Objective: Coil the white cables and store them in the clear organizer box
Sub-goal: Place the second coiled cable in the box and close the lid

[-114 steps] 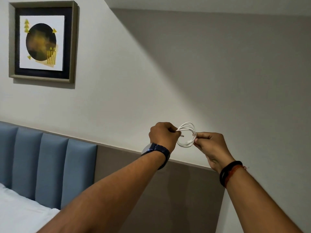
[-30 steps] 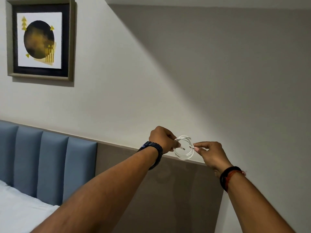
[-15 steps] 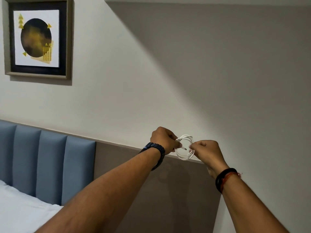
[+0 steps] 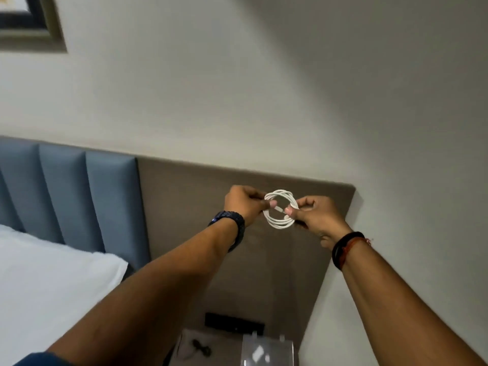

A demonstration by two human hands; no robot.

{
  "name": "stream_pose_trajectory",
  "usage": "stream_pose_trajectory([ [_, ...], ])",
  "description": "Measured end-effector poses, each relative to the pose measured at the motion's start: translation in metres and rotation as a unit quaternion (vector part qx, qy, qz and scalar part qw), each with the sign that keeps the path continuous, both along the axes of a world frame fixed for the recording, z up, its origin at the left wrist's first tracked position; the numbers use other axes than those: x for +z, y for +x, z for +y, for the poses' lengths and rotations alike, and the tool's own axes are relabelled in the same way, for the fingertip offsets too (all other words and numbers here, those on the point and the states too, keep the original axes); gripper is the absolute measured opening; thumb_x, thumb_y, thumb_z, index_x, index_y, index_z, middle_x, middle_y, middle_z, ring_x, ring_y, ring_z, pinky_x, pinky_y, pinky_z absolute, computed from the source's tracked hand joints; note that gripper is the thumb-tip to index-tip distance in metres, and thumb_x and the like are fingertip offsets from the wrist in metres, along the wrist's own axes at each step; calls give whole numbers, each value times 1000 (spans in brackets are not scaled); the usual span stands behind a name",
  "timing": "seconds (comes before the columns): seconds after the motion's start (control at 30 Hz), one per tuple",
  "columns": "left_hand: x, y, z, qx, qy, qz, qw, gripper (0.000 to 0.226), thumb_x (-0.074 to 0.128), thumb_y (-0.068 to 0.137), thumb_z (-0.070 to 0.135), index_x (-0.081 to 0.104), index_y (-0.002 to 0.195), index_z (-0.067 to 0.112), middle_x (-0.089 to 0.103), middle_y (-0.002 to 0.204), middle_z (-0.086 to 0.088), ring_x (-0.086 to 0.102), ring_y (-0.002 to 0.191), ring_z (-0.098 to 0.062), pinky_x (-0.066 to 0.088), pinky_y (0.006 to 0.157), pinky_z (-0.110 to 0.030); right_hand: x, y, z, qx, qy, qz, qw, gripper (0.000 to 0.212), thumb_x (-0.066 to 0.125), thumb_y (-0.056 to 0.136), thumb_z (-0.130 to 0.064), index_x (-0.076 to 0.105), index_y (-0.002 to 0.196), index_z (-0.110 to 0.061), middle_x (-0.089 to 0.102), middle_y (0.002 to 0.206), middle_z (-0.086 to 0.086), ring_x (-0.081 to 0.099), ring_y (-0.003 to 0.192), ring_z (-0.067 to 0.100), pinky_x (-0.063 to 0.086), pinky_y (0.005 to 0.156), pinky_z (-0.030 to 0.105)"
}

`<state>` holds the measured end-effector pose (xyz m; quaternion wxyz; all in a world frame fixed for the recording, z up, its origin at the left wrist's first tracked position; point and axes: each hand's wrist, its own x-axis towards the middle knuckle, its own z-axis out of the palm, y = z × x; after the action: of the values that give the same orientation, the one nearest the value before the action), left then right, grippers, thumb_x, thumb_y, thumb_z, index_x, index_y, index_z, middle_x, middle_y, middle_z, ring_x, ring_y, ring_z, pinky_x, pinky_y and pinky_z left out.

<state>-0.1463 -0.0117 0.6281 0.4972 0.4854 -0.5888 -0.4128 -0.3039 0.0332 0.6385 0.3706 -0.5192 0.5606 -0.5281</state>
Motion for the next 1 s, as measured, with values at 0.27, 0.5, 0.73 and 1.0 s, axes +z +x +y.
stream_pose_trajectory([
  [0.27,-249,-12,-4,-7,212,19,977,15,84,65,8,75,75,13,73,72,-6,68,69,-17,58,64,-29,-236,-14,-4,-5,220,-106,970,11,71,76,6,64,81,0,70,65,3,68,63,12,56,59,22],
  [0.5,-488,-19,15,11,354,19,935,10,80,67,2,75,75,7,71,64,-1,61,58,-10,54,61,-27,-481,-11,12,-86,253,-20,963,14,79,67,6,72,76,-1,72,73,13,66,61,13,53,61,24],
  [0.73,-663,-24,25,56,397,-75,913,21,82,66,10,76,86,6,75,89,-16,65,76,-23,55,78,-29,-664,-5,18,-109,310,12,944,17,78,68,5,70,83,6,69,72,5,61,57,1,47,56,10],
  [1.0,-740,-25,35,-3,282,-275,919,25,72,77,23,66,101,26,72,90,-9,66,84,-27,54,73,-33,-735,1,23,-111,314,128,934,15,76,72,3,68,83,-3,65,76,4,62,72,18,48,70,26],
])
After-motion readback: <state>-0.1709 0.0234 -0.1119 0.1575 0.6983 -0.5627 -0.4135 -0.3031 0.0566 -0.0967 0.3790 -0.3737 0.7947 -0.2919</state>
